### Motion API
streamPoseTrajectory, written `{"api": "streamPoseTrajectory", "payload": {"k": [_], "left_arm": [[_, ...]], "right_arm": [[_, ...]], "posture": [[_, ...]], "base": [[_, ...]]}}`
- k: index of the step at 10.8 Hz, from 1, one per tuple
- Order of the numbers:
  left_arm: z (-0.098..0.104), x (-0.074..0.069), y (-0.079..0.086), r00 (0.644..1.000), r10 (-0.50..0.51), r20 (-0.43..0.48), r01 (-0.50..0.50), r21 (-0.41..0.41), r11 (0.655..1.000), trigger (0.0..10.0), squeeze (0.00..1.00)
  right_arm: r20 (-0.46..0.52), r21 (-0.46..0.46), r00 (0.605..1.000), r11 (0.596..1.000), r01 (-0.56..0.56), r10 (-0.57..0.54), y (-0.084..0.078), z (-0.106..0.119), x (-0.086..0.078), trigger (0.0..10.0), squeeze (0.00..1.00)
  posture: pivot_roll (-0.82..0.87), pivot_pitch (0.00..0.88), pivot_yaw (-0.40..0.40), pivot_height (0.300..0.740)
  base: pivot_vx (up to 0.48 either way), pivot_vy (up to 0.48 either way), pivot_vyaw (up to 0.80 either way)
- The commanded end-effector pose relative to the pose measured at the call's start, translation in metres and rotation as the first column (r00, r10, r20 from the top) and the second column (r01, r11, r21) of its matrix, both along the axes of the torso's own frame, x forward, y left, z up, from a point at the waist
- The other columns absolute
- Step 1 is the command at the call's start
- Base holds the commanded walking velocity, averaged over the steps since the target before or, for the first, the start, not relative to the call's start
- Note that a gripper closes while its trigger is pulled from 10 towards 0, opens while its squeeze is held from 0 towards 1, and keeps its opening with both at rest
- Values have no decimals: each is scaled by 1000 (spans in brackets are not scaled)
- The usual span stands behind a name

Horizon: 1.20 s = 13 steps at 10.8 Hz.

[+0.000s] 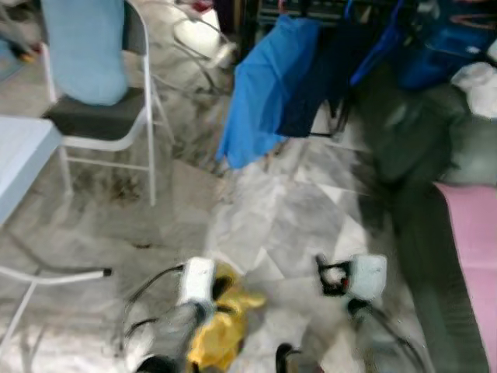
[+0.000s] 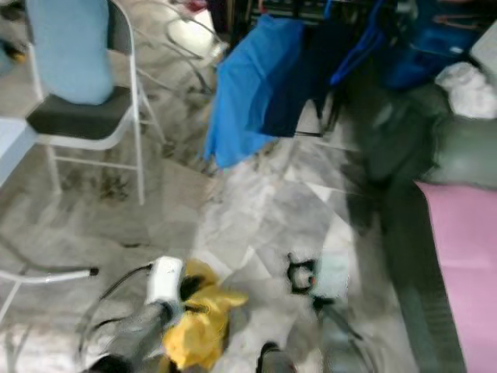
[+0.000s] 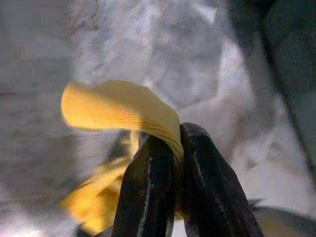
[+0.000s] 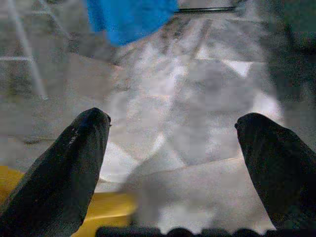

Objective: Hang hanger

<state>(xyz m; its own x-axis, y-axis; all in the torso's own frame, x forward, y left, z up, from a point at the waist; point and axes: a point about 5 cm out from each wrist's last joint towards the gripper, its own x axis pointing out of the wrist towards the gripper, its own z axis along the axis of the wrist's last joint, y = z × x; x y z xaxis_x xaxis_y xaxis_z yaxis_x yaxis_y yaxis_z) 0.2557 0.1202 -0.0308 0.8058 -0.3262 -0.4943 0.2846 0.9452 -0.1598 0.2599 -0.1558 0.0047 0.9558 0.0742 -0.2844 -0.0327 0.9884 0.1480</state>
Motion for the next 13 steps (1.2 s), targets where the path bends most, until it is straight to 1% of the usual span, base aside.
{"api": "streamPoseTrajectory", "payload": {"k": [1, 2, 5, 6, 7, 8, 9, 11, 13], "left_arm": [[2, 1, -12, 999, -33, 8, 33, -15, 999, 10000, 0], [3, 2, -14, 999, -34, 17, 34, -28, 999, 10000, 0], [2, 0, -16, 998, -59, 21, 60, -15, 998, 10000, 0], [6, 2, -18, 996, -76, 53, 77, -7, 997, 10000, 0], [14, 7, -20, 990, -83, 111, 85, -15, 996, 10000, 0], [21, 13, -21, 985, -76, 152, 81, -27, 996, 10000, 0], [25, 17, -21, 984, -68, 166, 73, -25, 997, 10000, 0], [25, 18, -19, 984, -66, 164, 68, -8, 998, 10000, 0], [25, 17, -19, 984, -74, 164, 75, -4, 997, 10000, 0]], "right_arm": [[-14, -19, 999, 999, 28, -29, -13, -3, -5, 10000, 0], [-15, -20, 999, 999, 34, -34, -13, -4, -9, 10000, 0], [-20, -34, 999, 999, 34, -35, -15, -6, -16, 10000, 0], [-7, -63, 1000, 998, 21, -22, -18, -4, -16, 10000, 0], [8, -84, 1000, 996, 12, -11, -21, 0, -17, 10000, 0], [14, -89, 1000, 996, 9, -7, -22, 2, -17, 10000, 0], [16, -89, 1000, 996, 6, -5, -22, 3, -15, 10000, 0], [12, -89, 1000, 996, -3, 4, -19, 3, -13, 10000, 0], [5, -85, 1000, 996, -7, 8, -16, 2, -15, 10000, 0]], "posture": [[-102, 195, -13, 740], [-110, 199, -9, 740], [-120, 204, -11, 740], [-121, 206, -11, 740], [-121, 207, -14, 740], [-122, 207, -15, 740], [-119, 204, -16, 740], [-116, 197, -12, 740], [-121, 200, -9, 740]], "base": [[0, 330, -513], [0, 0, 0], [0, 0, 0], [0, 0, 0], [0, 0, 0], [0, 0, 0], [0, 0, 0], [0, 0, 0], [0, 0, 0]]}}
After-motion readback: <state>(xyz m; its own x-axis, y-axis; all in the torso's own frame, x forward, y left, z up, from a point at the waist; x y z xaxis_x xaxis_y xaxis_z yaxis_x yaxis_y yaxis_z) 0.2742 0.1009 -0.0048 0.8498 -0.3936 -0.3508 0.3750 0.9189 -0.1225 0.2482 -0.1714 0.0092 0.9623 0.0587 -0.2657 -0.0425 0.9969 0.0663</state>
